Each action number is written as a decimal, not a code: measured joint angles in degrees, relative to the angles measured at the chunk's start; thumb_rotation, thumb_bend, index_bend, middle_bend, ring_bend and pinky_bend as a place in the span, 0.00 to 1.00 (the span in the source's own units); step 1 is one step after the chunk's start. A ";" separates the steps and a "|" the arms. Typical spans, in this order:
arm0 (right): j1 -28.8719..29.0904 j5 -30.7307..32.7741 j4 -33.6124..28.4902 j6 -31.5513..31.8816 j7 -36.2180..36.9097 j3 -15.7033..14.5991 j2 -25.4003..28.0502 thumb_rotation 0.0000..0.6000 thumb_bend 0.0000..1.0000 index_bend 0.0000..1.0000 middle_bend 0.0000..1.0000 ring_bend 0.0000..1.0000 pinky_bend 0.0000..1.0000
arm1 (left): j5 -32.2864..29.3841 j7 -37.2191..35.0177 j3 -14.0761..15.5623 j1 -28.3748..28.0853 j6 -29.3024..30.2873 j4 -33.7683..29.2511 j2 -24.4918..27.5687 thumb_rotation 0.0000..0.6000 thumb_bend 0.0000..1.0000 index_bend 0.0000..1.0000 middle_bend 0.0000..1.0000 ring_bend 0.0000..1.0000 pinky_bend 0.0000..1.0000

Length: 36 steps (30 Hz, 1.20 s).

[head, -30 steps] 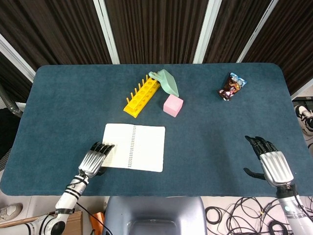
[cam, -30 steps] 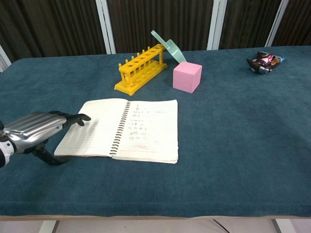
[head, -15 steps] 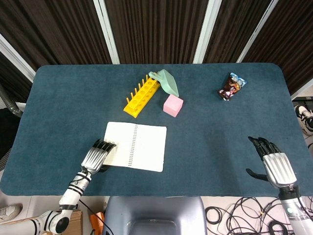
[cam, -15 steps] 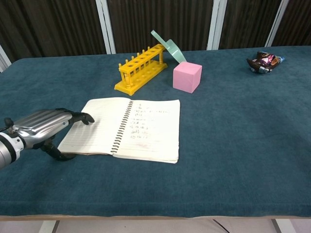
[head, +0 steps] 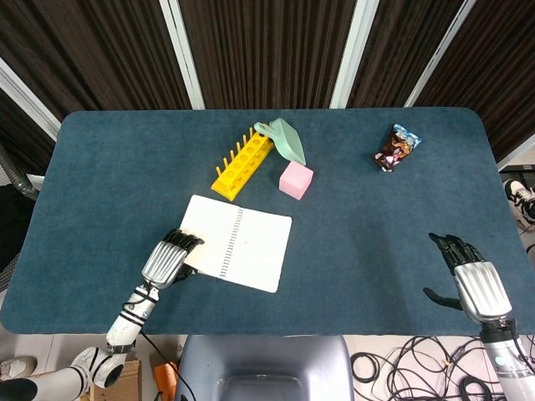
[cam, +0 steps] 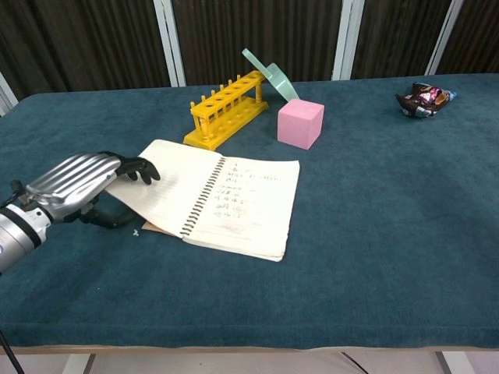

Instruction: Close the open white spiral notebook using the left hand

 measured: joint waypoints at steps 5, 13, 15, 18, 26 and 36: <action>0.07 -0.07 0.10 -0.17 0.35 -0.02 0.05 1.00 0.03 0.12 0.17 0.11 0.24 | 4.37 -3.37 1.30 -1.15 5.36 9.41 -3.51 1.00 0.56 0.45 0.47 0.50 0.37; -0.32 -0.41 0.08 0.84 0.78 0.03 0.25 1.00 0.03 0.12 0.17 0.11 0.23 | 9.34 -2.98 3.51 -2.35 14.45 17.51 -6.47 1.00 0.53 0.46 0.48 0.49 0.38; -0.48 -0.57 0.12 1.21 0.91 0.03 0.26 1.00 0.03 0.12 0.17 0.11 0.23 | 10.31 -1.55 3.98 -2.54 16.14 18.02 -6.61 1.00 0.52 0.45 0.47 0.47 0.37; -0.69 -0.71 0.16 1.59 1.02 0.03 0.30 1.00 0.03 0.12 0.17 0.11 0.22 | 12.17 1.34 4.90 -3.12 18.73 18.64 -6.56 1.00 0.51 0.43 0.45 0.44 0.35; -0.82 -0.87 0.43 1.97 1.37 0.14 0.18 1.00 0.03 0.12 0.17 0.11 0.22 | 16.37 8.40 7.03 -7.80 18.94 16.54 -4.72 1.00 0.42 0.35 0.38 0.36 0.30; -1.12 -0.68 0.80 2.22 1.72 0.20 0.09 1.00 0.03 0.13 0.17 0.11 0.22 | 15.63 9.66 4.76 -13.79 13.24 10.91 -6.63 1.00 0.30 0.22 0.28 0.29 0.27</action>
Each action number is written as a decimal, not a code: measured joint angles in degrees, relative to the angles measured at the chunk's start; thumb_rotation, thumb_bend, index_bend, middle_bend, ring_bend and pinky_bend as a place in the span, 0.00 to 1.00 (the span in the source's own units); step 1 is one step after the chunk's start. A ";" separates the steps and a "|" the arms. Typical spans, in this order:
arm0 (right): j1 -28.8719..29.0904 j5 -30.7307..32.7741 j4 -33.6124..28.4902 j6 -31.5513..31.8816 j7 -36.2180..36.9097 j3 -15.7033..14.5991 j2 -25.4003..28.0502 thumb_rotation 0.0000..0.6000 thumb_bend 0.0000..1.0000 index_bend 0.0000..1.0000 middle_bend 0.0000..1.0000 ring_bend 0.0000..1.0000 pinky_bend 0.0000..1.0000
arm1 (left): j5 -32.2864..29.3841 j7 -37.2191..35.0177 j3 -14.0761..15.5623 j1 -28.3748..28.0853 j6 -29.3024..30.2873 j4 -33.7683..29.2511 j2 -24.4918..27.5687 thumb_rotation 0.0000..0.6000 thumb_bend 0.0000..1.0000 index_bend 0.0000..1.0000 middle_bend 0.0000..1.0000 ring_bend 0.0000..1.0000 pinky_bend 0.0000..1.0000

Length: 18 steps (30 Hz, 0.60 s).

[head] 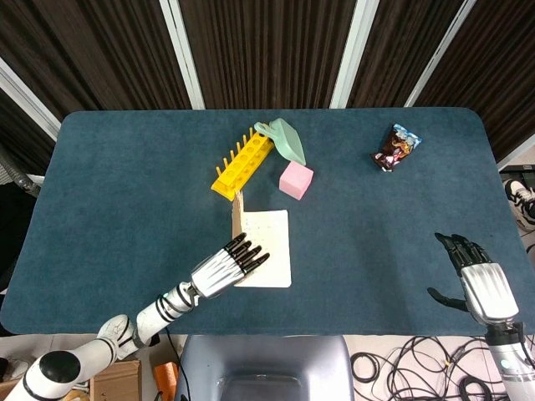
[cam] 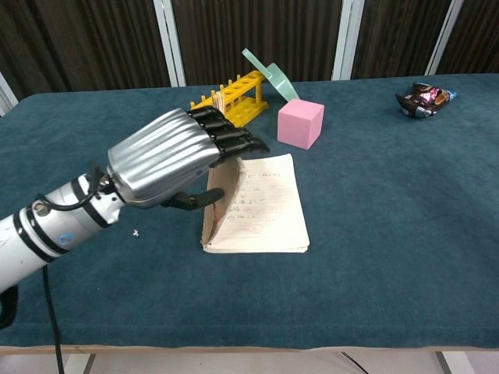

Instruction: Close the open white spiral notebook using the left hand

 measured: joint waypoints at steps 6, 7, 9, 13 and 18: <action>-0.35 0.18 0.20 0.31 0.28 -0.01 -0.03 1.00 0.03 0.13 0.17 0.11 0.22 | -2.28 -3.59 -1.25 -0.63 -2.11 -4.15 -1.53 1.00 0.30 0.17 0.25 0.27 0.27; -0.39 0.19 0.29 0.35 0.38 -0.02 -0.05 1.00 0.03 0.13 0.17 0.11 0.22 | -3.05 -5.08 -1.44 -0.40 -2.63 -5.71 -1.52 1.00 0.30 0.16 0.25 0.26 0.27; -0.43 0.18 0.47 0.38 0.56 -0.03 -0.12 1.00 0.03 0.13 0.17 0.11 0.22 | -4.45 -7.69 -1.83 0.10 -3.39 -8.61 -1.35 1.00 0.29 0.15 0.24 0.26 0.27; -0.42 0.11 0.62 0.36 0.67 -0.03 -0.18 1.00 0.03 0.13 0.17 0.11 0.22 | -7.98 -13.28 -2.91 1.44 -5.04 -15.24 -0.57 1.00 0.29 0.15 0.26 0.25 0.25; -0.03 -0.16 0.66 -0.10 0.68 0.00 -0.28 1.00 0.03 0.13 0.17 0.11 0.22 | -14.47 -12.67 -4.35 2.74 -10.99 -20.84 2.08 0.65 0.37 0.15 0.27 0.18 0.15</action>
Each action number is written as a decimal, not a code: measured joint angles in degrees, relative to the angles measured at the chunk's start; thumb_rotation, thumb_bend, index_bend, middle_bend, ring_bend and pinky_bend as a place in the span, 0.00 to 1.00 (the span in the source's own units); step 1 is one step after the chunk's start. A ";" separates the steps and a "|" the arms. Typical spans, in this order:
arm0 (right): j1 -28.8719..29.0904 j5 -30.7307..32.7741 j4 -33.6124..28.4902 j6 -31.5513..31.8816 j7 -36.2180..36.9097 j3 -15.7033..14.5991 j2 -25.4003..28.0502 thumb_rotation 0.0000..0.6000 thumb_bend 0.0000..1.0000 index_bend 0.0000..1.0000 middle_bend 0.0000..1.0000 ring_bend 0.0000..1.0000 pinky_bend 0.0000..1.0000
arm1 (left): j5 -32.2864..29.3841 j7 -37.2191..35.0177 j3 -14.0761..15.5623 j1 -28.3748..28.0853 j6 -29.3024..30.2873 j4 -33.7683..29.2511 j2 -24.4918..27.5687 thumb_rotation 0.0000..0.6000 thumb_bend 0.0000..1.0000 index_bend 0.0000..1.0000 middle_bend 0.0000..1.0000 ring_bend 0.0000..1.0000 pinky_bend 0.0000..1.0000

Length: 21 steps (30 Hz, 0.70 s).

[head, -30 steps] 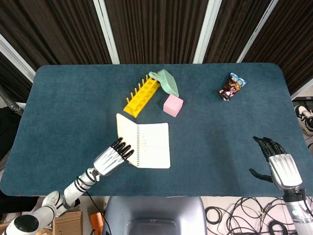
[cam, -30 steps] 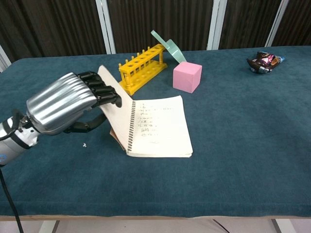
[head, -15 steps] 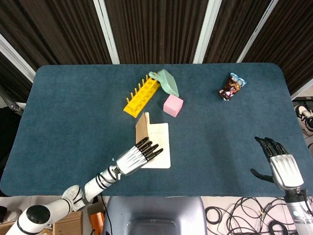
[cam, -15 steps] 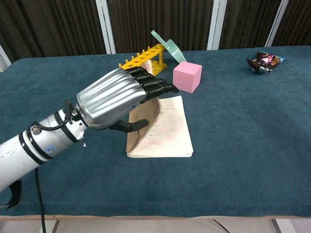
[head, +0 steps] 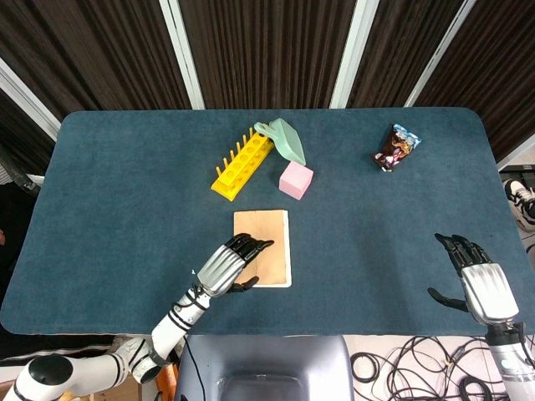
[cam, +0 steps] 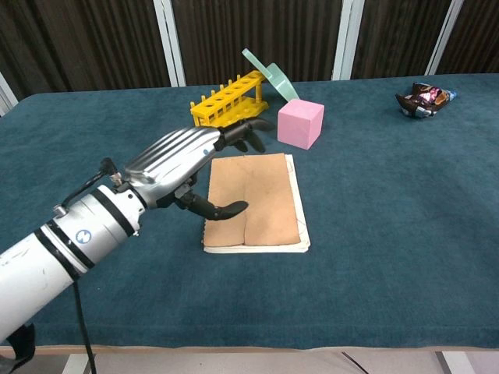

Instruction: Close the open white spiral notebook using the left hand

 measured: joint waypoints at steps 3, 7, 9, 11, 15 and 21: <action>0.07 0.16 0.03 -0.27 -0.02 0.02 -0.12 1.00 0.03 0.13 0.17 0.11 0.22 | -5.59 5.70 -0.91 0.28 -6.93 -4.82 2.45 0.33 0.45 0.12 0.22 0.10 0.09; 0.18 0.32 0.07 -0.50 -0.08 0.09 -0.29 1.00 0.03 0.13 0.17 0.11 0.22 | -14.19 14.10 -2.18 0.14 -16.97 -10.97 5.26 0.32 0.51 0.10 0.21 0.05 0.05; 0.19 0.30 0.02 -0.45 -0.13 0.13 -0.28 1.00 0.03 0.13 0.17 0.11 0.22 | -17.14 16.80 -2.67 -0.18 -20.16 -12.30 5.98 0.26 0.52 0.09 0.21 0.04 0.03; 0.16 0.30 -0.05 -0.41 -0.14 0.13 -0.24 1.00 0.03 0.13 0.17 0.11 0.22 | -19.63 19.53 -3.13 -0.64 -22.36 -13.29 6.45 0.23 0.52 0.09 0.21 0.03 0.02; 0.01 0.46 -0.04 -0.26 -0.04 0.17 -0.19 1.00 0.03 0.13 0.17 0.11 0.22 | -21.55 22.64 -3.76 -1.00 -23.03 -15.17 6.98 0.21 0.52 0.09 0.21 0.03 0.02; -0.18 0.83 0.14 -0.33 0.17 0.17 0.08 1.00 0.03 0.13 0.17 0.11 0.22 | -18.96 22.70 -4.23 0.79 -16.51 -20.04 9.92 0.23 0.44 0.09 0.21 0.06 0.03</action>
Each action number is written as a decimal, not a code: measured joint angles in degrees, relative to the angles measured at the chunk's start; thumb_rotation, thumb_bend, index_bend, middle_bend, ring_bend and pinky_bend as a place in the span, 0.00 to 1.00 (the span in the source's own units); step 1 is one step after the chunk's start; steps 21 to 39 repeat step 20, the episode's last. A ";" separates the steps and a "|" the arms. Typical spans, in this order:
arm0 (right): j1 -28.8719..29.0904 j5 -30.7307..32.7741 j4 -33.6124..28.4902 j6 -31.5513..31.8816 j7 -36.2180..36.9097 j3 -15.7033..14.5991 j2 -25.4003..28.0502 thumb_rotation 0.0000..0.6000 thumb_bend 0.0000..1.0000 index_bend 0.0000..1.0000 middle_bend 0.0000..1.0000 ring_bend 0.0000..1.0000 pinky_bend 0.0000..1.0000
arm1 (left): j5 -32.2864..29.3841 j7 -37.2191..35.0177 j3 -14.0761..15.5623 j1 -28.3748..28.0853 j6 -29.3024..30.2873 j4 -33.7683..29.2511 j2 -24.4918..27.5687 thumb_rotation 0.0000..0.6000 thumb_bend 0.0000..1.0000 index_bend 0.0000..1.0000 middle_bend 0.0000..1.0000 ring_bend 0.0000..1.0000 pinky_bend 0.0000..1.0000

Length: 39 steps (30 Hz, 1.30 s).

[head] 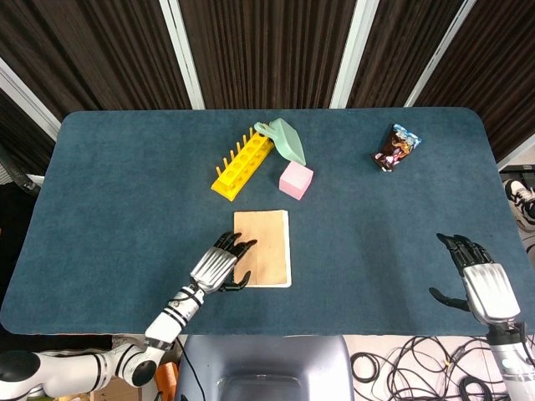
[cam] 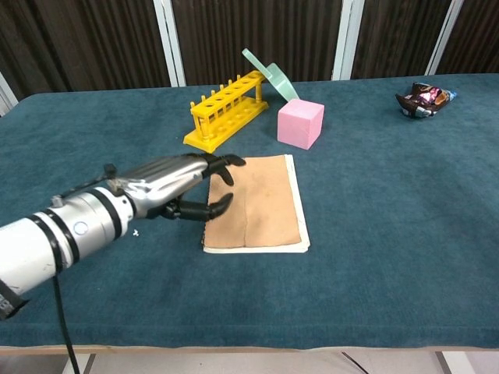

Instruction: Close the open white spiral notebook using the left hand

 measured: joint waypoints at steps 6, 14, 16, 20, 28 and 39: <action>0.23 1.44 0.40 -1.32 0.02 0.29 0.61 1.00 0.03 0.05 0.10 0.07 0.21 | 1.93 2.56 -0.42 5.46 11.25 -7.85 9.50 0.65 0.39 0.11 0.23 0.17 0.05; 0.28 3.21 1.02 -2.26 1.32 0.92 1.52 1.00 0.03 0.00 0.00 0.00 0.13 | 1.39 1.70 1.79 17.45 21.82 -15.18 26.17 0.99 0.36 0.10 0.18 0.11 0.05; 0.36 3.13 1.08 -2.58 2.44 0.88 1.82 1.00 0.03 0.00 0.00 0.00 0.13 | 2.13 0.00 3.49 21.22 25.00 -15.69 29.11 1.00 0.36 0.10 0.18 0.11 0.05; 0.44 2.27 1.11 -2.62 2.57 0.52 1.77 1.00 0.03 0.00 0.00 0.00 0.13 | 4.75 -3.47 7.35 27.71 30.68 -15.90 32.19 1.00 0.36 0.10 0.18 0.11 0.05; 0.44 2.27 1.11 -2.62 2.57 0.52 1.77 1.00 0.03 0.00 0.00 0.00 0.13 | 4.75 -3.47 7.35 27.71 30.68 -15.90 32.19 1.00 0.36 0.10 0.18 0.11 0.05; 0.44 2.27 1.11 -2.62 2.57 0.52 1.77 1.00 0.03 0.00 0.00 0.00 0.13 | 4.75 -3.47 7.35 27.71 30.68 -15.90 32.19 1.00 0.36 0.10 0.18 0.11 0.05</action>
